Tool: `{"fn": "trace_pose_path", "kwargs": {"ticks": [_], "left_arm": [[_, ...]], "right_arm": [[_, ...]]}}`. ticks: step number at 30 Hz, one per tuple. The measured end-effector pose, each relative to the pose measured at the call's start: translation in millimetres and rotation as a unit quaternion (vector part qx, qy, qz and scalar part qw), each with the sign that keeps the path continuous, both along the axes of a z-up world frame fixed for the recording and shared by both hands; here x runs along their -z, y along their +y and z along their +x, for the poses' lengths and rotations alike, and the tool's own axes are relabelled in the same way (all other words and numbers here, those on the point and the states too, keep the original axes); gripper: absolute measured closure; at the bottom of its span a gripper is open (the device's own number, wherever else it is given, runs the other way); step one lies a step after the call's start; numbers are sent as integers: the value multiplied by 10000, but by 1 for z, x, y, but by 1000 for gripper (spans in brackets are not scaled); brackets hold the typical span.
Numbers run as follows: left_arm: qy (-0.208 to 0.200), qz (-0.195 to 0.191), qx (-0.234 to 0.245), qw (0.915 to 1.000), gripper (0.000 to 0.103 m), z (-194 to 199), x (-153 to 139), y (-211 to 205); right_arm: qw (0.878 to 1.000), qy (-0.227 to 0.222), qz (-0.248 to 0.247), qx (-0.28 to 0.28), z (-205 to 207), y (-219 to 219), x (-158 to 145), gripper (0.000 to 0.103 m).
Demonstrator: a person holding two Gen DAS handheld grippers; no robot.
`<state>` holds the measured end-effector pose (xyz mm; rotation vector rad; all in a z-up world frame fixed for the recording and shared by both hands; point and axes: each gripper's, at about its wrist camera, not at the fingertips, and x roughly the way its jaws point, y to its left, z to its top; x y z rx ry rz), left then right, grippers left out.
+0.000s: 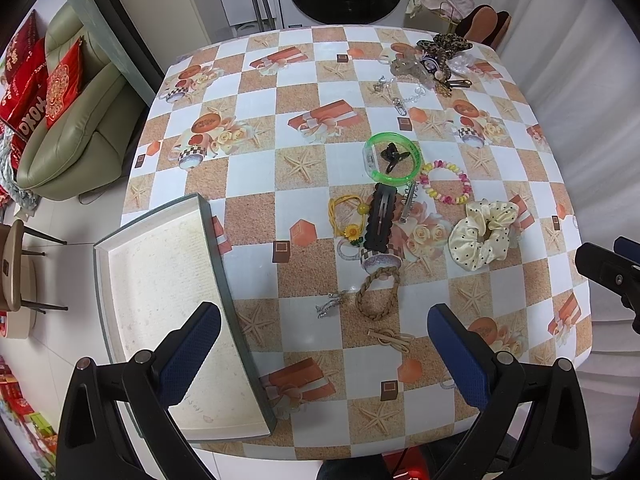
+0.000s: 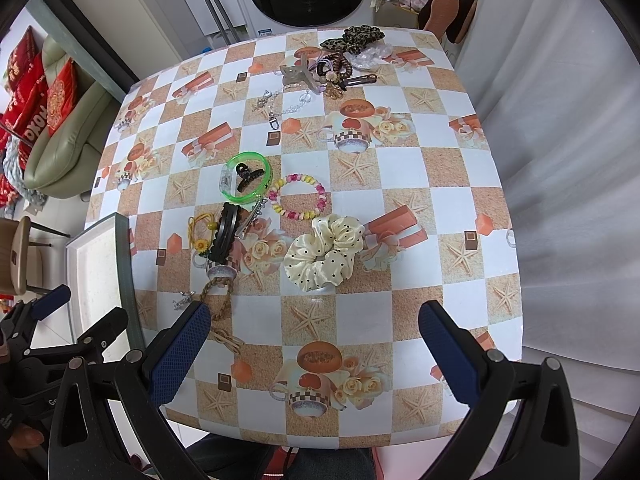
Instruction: Organize jewelry
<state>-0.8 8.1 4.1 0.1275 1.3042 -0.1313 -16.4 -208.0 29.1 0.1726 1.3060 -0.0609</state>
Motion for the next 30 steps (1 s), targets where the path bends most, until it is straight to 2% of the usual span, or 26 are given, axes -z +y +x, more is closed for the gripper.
{"fn": "trace_pose_path", "kwargs": {"ticks": [9,14,20,28,29,30], "left_arm": [[88,8,-45,10000,0,-5,5,5],[225,-49,-118,9997,0,-3,20,7],[353,-78,-149,9992,0,15,32,6],[433,-286,-172,9985,0,47,63,4],[448,-303,-178,9984,6,52,68,3],[483,-326,-181,9981,7,57,72,3]], "right_arm": [[10000,53,7,32,-1,-1,7,0],[9999,134,31,77,-2,-3,15,0],[9994,309,53,158,6,-11,29,0],[9980,574,94,229,19,-19,60,0],[9978,604,102,239,21,-20,64,0],[9977,622,104,249,23,-21,69,0]]}}
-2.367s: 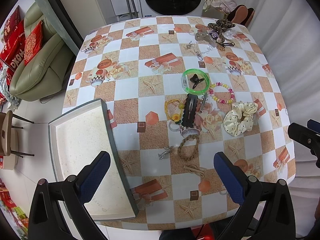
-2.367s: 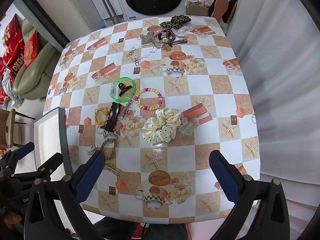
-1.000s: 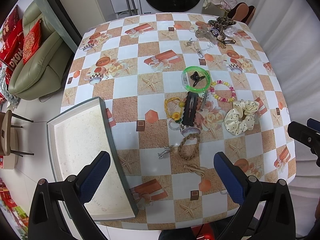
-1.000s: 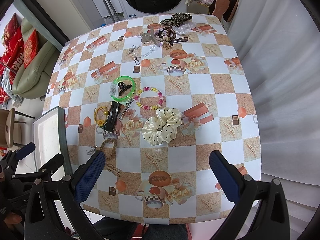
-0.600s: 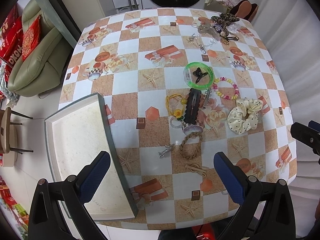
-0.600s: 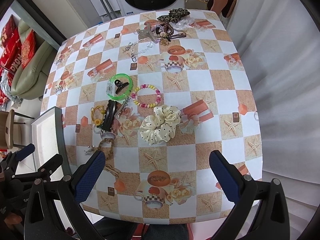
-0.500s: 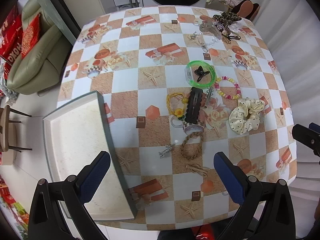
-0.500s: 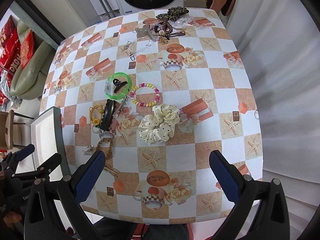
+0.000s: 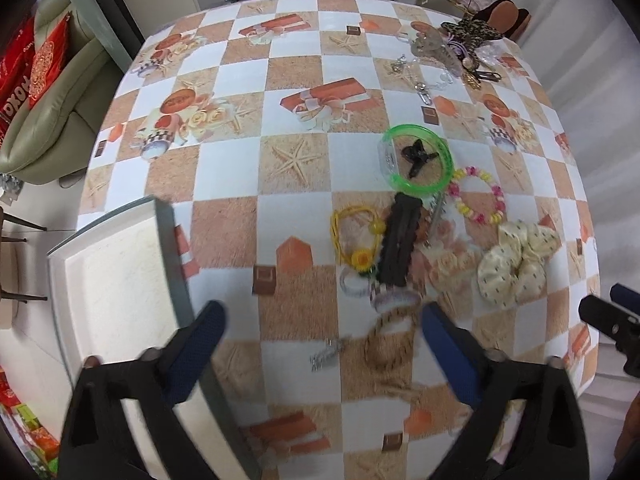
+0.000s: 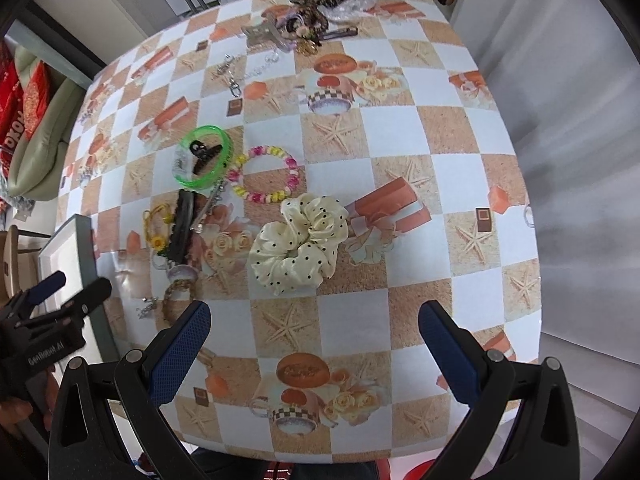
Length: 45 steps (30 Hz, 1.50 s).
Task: Organize jewelry
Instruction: 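Grasp the yellow beaded hair tie with the left tool while the right tool grasps the cream scrunchie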
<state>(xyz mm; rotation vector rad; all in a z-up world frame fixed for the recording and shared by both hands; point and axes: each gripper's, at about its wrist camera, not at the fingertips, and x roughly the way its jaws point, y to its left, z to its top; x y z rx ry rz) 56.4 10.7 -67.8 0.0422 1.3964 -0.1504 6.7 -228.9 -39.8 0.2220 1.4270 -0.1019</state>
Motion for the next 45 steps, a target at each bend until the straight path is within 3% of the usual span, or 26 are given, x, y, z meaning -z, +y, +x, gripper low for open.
{"fn": "trace_pose_path", "kwargs": {"ticks": [4,7,13,16,21,24,26,28,29,32,33,34,45], "left_arm": [[50,-97,-66,9999,7,17,18,-1],[116,-127,-76,9998,19,28,33,-3],[254,-150,-144,9995,20,43,61,-6],[359,-181,-176,9990,36,49,73,-6],[188,-63,-102,9998,36,55,75,-13],[52,92,2,9999,54,54,75,-18],[25,40,66,10000,79,54,74,-21],[47,-46,98,9999,93,55,74,-22],[52,-101,67,9999,93,52,75,-25],[118,-278,-24,9995,93,51,75,-24],[125,-318,-41,9994,93,47,71,-28],[120,-360,-56,9993,93,46,69,-28],[-183,-839,-124,9962,93,29,27,-24]], "right_arm": [[9999,143,23,59,10,-4,22,0],[9996,246,75,75,18,-6,39,0],[9989,442,114,107,32,-7,71,1],[9986,477,156,136,38,-7,84,1],[9984,550,92,106,44,-4,100,5],[9984,552,41,111,45,-3,107,9],[9987,503,-56,83,47,0,108,11],[9989,445,-128,13,49,4,107,18],[9990,405,-163,-33,50,7,106,22],[9994,236,-156,-205,52,24,98,56],[9995,185,-85,-244,51,26,98,76],[9995,178,-19,-245,52,28,97,82],[9995,-97,242,-178,42,19,56,86]]}}
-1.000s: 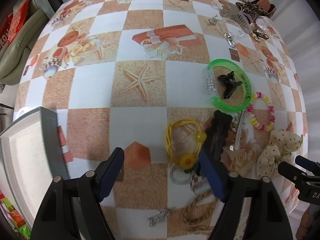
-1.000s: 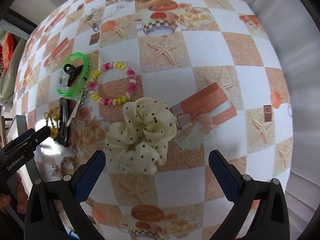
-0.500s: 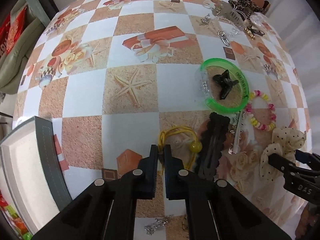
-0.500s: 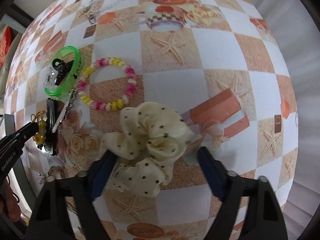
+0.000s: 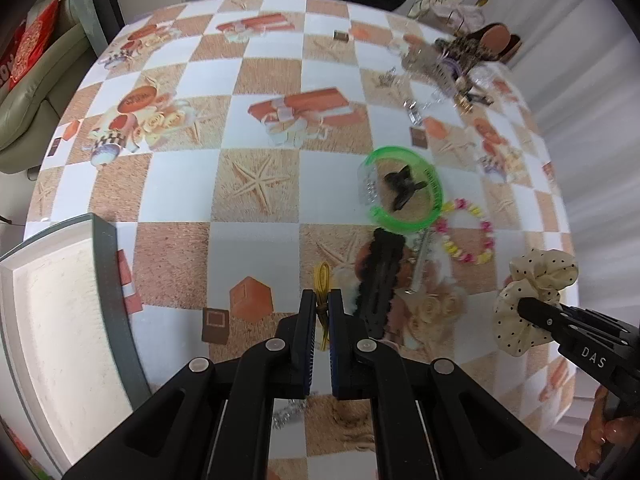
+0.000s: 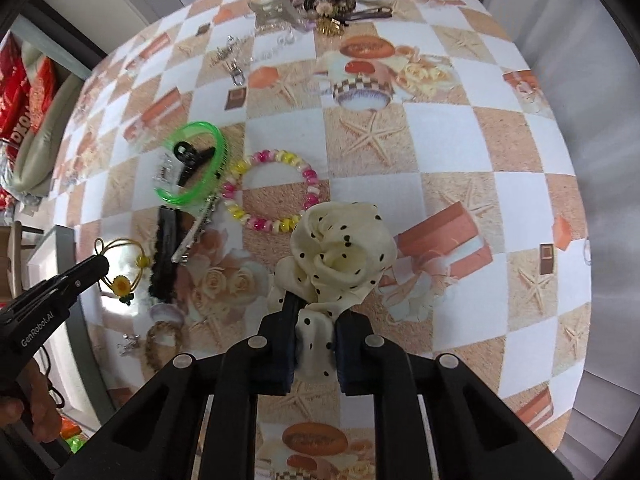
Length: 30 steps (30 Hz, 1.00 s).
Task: Organize jewelry
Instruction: 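Grasp the yellow beaded hair tie with the left tool while the right tool grasps the cream scrunchie, then carry the hair tie and scrunchie to the white tray and release both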
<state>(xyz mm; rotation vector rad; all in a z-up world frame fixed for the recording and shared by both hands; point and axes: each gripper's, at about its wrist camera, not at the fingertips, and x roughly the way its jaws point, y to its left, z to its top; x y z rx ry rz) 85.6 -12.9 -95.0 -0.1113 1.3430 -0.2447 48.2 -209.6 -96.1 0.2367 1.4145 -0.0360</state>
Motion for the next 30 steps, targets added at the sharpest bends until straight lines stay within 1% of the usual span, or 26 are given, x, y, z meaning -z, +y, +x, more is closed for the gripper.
{"fn": "trace_pose_path", "kwargs": {"ticks": [2,3,6,10,14,17,22,27,30], "left_arm": [[-59,-61,-17,10000,92,-8,-9,12],[-91,-89,-29,9999,93,-10,-14,15],[-165,-180,-91,9997,93,-19,-28,30],[-286,-271,-241,9989,93,-30,-47,50],[-400,-338,-392,9979,92,-40,-62,73],[-457,-336,-583,9967,93,-48,-70,96],[-534,-276,-989,9933,93,-60,-75,141],[-561,-144,-1409,9883,93,-69,-70,190],[-504,-75,-1685,9844,93,-72,-60,220]], "right_arm": [[10000,-47,16,5,0,-3,-7,86],[10000,-66,24,2,-6,-9,-14,86],[9999,-123,72,-13,-11,-8,-27,86],[9995,-238,146,-146,-13,7,-43,86],[9982,-369,249,-390,-13,29,-61,86],[9964,-459,323,-631,-10,54,-72,86],[9907,-565,481,-1142,-4,106,-85,86],[9813,-607,609,-1722,5,167,-90,86],[9738,-624,667,-2082,10,206,-89,86]]}}
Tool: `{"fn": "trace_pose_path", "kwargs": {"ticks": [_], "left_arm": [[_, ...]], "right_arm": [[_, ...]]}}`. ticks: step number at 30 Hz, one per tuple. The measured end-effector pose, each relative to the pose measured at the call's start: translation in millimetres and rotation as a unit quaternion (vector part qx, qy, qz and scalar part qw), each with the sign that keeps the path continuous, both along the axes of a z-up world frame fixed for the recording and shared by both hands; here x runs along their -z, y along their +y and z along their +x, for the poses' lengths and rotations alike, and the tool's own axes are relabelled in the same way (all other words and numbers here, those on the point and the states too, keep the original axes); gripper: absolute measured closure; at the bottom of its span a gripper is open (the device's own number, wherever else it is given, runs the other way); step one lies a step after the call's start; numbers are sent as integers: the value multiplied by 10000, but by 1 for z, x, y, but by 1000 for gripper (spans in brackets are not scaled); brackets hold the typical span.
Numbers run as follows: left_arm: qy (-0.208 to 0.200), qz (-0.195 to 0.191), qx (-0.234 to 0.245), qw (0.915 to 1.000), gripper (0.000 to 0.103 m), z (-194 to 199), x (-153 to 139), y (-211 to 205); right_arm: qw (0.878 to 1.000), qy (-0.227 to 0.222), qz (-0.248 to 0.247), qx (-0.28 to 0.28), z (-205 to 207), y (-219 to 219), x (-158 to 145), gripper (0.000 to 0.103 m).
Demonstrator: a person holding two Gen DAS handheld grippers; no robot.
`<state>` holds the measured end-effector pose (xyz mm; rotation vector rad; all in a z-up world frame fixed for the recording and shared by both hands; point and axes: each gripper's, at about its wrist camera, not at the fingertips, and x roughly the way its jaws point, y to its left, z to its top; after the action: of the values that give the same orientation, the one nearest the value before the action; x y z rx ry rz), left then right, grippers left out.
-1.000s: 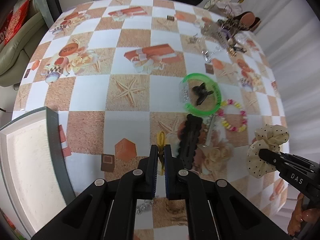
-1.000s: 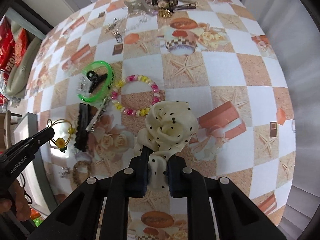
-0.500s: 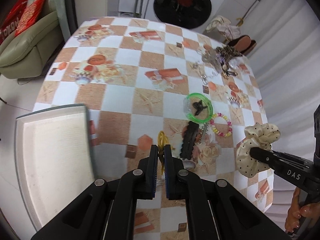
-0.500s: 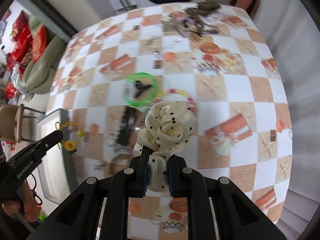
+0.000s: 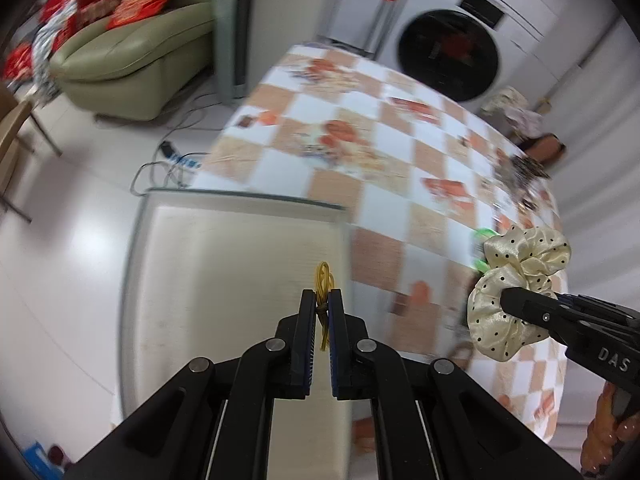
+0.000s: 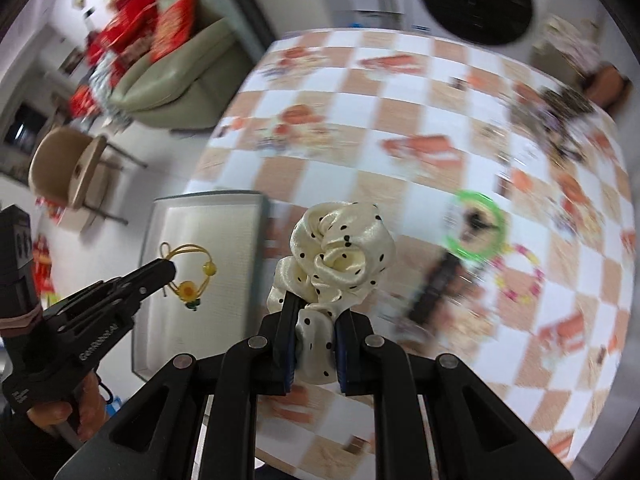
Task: Organize jewelry
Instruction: 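Carry the hair tie and scrunchie to the white tray and release both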
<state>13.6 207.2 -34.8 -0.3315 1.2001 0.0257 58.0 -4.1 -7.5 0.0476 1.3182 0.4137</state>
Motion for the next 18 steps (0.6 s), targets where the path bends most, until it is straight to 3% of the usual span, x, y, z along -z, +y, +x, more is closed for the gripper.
{"fn": "trace_pose_path", "kwargs": {"ticks": [8,18], "left_arm": [[278,157,-399,9987,93,5,43,51],[502,462,-420,9968,92,13,79,65]], "right_arm": [[9967,153,67,-789,13,92,27,86],[9933,550,36,-1013,33,141,79,86]]}}
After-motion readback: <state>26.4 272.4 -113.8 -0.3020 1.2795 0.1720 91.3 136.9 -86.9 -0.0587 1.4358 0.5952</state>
